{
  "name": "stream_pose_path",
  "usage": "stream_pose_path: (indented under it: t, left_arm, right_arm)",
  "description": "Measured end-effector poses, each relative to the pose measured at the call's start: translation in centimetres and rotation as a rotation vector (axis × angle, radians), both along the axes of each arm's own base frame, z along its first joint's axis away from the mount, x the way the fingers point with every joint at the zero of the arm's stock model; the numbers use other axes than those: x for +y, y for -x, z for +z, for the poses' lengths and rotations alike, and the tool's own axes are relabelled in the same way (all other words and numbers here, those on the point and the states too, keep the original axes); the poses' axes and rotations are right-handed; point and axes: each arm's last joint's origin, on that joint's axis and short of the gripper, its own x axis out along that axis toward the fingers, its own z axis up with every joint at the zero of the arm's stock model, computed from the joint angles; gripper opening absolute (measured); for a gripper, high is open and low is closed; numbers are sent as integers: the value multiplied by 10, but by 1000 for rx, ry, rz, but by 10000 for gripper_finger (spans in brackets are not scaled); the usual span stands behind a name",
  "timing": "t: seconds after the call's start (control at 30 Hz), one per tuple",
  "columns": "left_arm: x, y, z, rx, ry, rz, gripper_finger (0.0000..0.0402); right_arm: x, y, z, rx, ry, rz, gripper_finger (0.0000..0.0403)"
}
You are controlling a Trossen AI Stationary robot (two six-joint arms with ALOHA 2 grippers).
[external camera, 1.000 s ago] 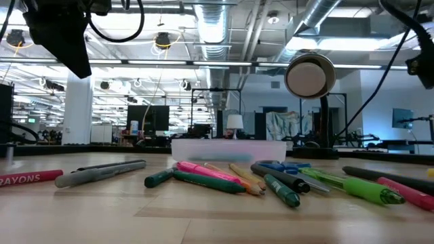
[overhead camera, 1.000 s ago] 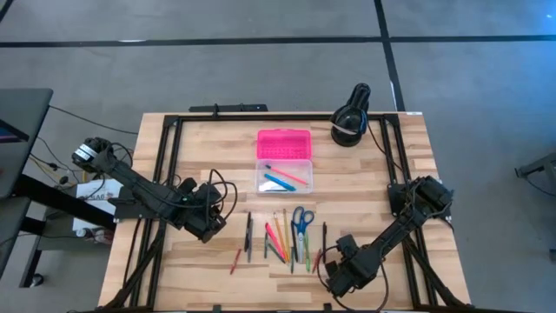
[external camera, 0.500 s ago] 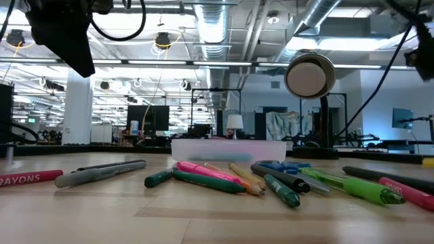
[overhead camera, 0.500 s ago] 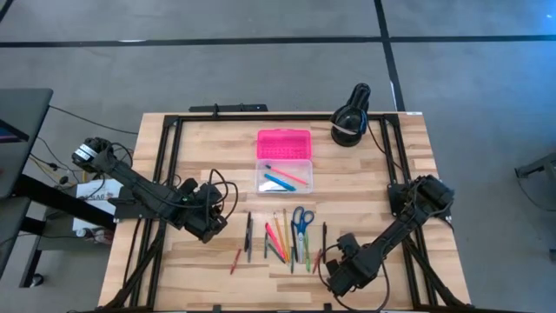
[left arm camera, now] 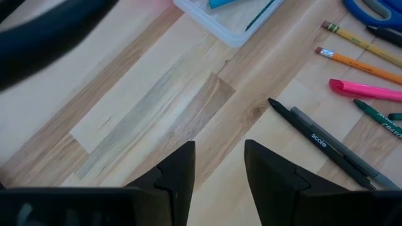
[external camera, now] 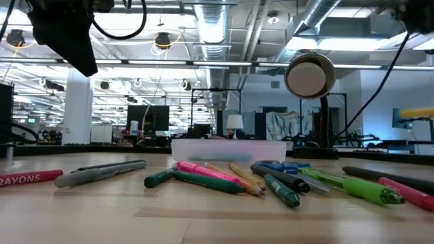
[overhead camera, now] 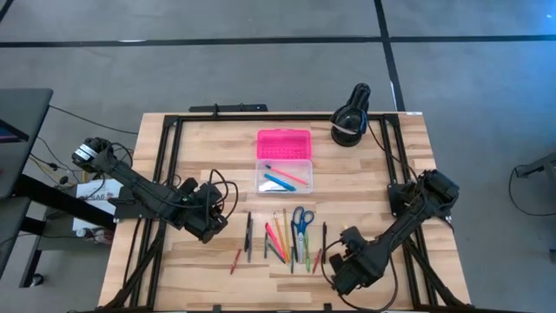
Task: Pick & place school supplies into a supply box
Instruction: Put the yellow pen into the pink supply box
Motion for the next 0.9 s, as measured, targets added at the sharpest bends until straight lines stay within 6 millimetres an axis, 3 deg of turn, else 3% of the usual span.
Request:
stream_pose_path:
  t: [0.23, 0.57, 0.9]
  left_arm:
    - [0, 0, 0, -6, -8, 1, 132]
    - [-3, -1, 0, -18, 34, 9, 132]
    - [-13, 5, 0, -56, 66, 32, 132]
  right_arm:
    - [-25, -11, 25, -10, 123, 152, 22]
    - [-75, -56, 45, -1, 239, 518, 17]
    - [-140, -105, 52, -17, 300, 806, 16]
